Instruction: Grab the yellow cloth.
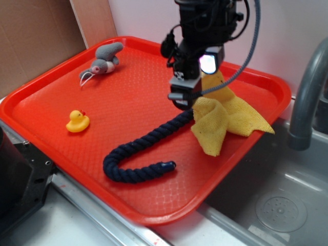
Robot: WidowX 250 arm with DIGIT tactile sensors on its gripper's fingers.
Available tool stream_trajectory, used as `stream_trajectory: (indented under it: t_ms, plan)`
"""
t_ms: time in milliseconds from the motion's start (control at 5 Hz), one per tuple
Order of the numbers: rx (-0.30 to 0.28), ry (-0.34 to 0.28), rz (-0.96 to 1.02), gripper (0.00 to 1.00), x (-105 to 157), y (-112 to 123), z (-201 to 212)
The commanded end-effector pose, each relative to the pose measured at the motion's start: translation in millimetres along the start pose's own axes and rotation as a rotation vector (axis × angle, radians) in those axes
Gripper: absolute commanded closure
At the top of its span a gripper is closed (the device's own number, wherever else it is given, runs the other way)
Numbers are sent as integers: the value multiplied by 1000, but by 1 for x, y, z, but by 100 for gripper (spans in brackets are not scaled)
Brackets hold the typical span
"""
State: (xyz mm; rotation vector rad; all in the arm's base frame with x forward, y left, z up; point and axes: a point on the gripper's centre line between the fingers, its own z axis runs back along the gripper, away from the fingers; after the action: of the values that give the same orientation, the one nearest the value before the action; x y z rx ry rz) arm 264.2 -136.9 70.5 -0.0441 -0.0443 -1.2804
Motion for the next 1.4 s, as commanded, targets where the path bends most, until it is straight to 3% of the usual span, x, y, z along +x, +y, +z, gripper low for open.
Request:
stream_trajectory:
  t_ms: [0, 200, 400, 800, 1000, 1200]
  plan:
    - [16, 15, -16, 0, 1, -6, -19]
    - [3, 43, 54, 100, -5, -6, -35]
    - [-6, 57, 86, 100, -10, -5, -40]
    - [33, 73, 161, 100, -16, -4, -20]
    - [112, 59, 332, 100, -27, -3, 25]
    - [203, -10, 511, 100, -51, -15, 74]
